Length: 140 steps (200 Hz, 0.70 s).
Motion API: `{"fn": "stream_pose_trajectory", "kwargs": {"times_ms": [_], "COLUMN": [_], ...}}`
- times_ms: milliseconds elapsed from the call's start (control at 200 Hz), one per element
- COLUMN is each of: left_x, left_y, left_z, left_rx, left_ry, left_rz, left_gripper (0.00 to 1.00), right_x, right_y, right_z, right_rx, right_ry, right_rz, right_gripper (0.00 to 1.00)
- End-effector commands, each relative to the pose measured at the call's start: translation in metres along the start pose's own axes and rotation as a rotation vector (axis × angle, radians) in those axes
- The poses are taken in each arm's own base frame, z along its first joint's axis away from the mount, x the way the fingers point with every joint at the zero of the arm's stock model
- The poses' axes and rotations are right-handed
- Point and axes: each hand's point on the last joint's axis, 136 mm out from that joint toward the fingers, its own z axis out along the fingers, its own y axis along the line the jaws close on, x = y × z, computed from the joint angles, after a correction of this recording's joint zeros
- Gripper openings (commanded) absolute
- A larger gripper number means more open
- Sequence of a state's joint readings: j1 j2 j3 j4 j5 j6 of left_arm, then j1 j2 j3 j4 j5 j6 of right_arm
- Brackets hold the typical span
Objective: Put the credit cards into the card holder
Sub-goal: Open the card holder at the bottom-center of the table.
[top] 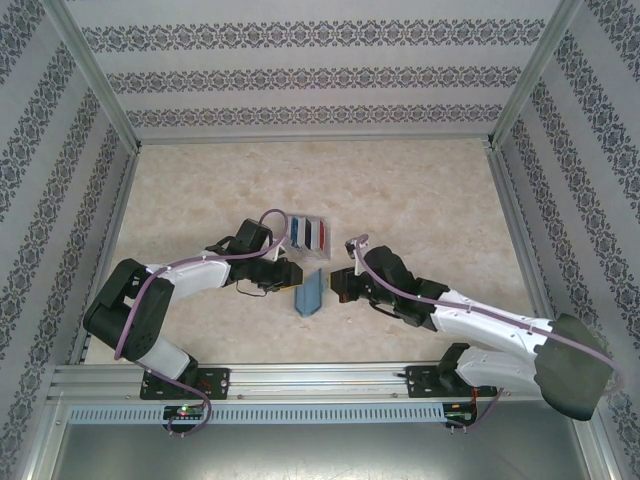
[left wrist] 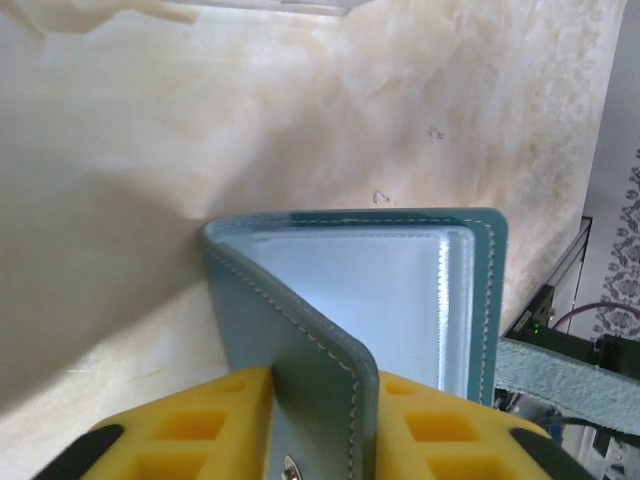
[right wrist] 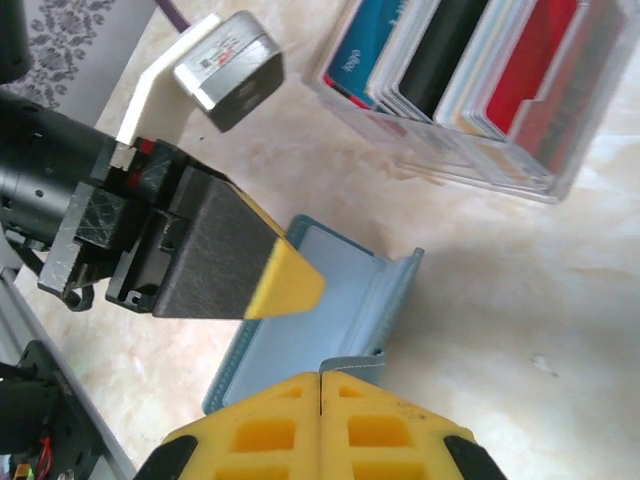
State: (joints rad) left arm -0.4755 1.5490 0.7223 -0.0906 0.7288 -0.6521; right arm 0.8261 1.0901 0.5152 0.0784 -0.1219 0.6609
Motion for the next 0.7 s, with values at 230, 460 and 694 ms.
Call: {"fn": "stream_pose_trajectory", "kwargs": {"times_ms": [230,460,694], "left_x": [0.013,0.016,0.020], "left_y": [0.018,0.019,0.025], "left_z": [-0.002,0.001,-0.003], "left_rx": [-0.039,-0.017,-0.045], "left_ry": [0.011,0.012,0.004], "left_rz": [0.009,-0.002,-0.010], "left_gripper": [0.07,0.11,0.21], "right_x": [0.044,0.010,-0.031], "right_y": [-0.098,-0.072,-0.041], "right_z": [-0.014,-0.031,-0.016], "right_rx": [0.340,0.304,0.210], "right_ry": [0.088,0.032,-0.026], "right_rz": [0.155,0.106,0.104], "right_gripper": [0.28,0.37,0.46]}}
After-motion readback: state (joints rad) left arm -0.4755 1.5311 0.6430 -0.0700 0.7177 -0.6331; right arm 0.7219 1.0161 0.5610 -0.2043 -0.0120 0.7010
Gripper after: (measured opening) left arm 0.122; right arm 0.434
